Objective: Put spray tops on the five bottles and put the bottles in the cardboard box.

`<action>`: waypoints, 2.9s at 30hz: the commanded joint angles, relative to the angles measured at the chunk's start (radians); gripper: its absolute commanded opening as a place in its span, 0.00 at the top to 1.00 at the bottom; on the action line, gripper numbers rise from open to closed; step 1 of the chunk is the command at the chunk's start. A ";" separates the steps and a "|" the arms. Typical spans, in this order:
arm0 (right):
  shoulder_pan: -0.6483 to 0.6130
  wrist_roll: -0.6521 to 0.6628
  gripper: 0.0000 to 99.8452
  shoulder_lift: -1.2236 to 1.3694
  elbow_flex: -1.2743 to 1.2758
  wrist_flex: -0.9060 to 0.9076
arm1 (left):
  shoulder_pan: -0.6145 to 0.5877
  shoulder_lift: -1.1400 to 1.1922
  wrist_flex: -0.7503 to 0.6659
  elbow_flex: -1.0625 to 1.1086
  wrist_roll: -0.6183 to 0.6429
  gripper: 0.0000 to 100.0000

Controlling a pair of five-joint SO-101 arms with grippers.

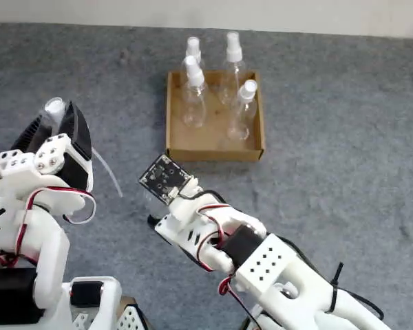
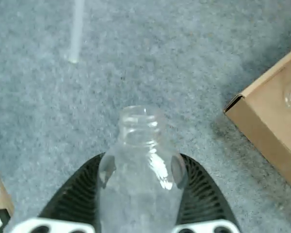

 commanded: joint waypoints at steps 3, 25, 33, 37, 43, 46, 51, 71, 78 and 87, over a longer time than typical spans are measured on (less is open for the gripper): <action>-0.036 -0.060 1.00 -0.013 0.035 -0.154 | 0.073 -0.004 -0.051 -0.008 0.034 0.97; -0.036 -0.069 1.00 -0.013 0.074 -0.211 | 0.105 -0.004 -0.146 0.085 0.034 0.97; -0.036 -0.069 1.00 -0.013 0.076 -0.211 | 0.113 -0.001 -0.144 0.082 0.040 0.97; -0.036 -0.069 1.00 -0.013 0.076 -0.211 | 0.113 -0.005 -0.149 0.074 0.040 0.97; -0.036 -0.069 1.00 -0.013 0.076 -0.211 | 0.157 -0.005 -0.144 0.058 0.038 0.97; -0.036 -0.069 1.00 -0.013 0.076 -0.211 | 0.177 -0.005 -0.144 0.064 0.038 0.97; -0.036 -0.069 1.00 -0.013 0.076 -0.211 | 0.191 0.001 -0.146 0.064 0.040 0.97; -0.036 -0.071 1.00 -0.013 0.077 -0.211 | 0.090 0.002 -0.169 0.085 0.031 0.97; -0.036 -0.071 1.00 -0.013 0.077 -0.211 | 0.062 0.002 -0.212 0.108 0.034 0.97; -0.038 -0.071 1.00 -0.013 0.077 -0.211 | 0.064 0.002 -0.239 0.128 0.038 0.97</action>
